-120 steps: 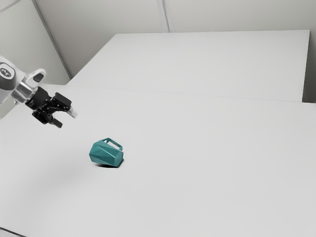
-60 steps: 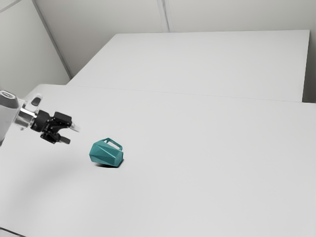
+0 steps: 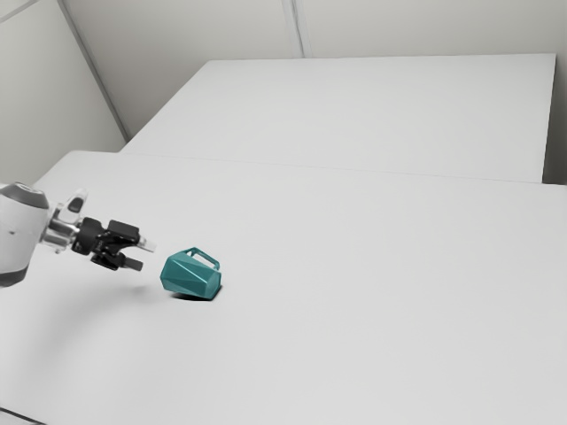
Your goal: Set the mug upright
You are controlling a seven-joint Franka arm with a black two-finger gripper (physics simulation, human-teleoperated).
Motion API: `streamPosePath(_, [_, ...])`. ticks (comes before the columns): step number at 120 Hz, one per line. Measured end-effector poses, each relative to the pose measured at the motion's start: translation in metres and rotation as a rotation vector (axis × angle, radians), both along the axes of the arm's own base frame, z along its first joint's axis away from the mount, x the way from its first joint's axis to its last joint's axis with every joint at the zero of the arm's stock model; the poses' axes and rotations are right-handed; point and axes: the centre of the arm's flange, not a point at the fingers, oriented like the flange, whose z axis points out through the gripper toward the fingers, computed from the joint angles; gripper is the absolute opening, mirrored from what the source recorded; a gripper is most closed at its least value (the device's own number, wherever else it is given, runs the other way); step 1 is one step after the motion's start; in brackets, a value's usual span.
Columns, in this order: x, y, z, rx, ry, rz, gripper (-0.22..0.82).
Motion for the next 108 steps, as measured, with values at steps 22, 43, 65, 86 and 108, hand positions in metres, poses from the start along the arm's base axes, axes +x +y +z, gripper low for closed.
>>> streamPosePath(22, [0.001,0.0,-0.006,0.006,-0.036,-0.024,0.6])
streamPosePath(43, [0.005,-0.005,-0.007,-0.024,-0.089,-0.027,0.6])
streamPosePath(65, [0.007,-0.013,-0.015,-0.067,-0.125,-0.04,0.6])
streamPosePath(86, [0.01,-0.027,-0.019,-0.105,-0.132,-0.063,0.6])
streamPosePath(108, [0.013,-0.036,-0.025,-0.126,-0.125,-0.083,0.6])
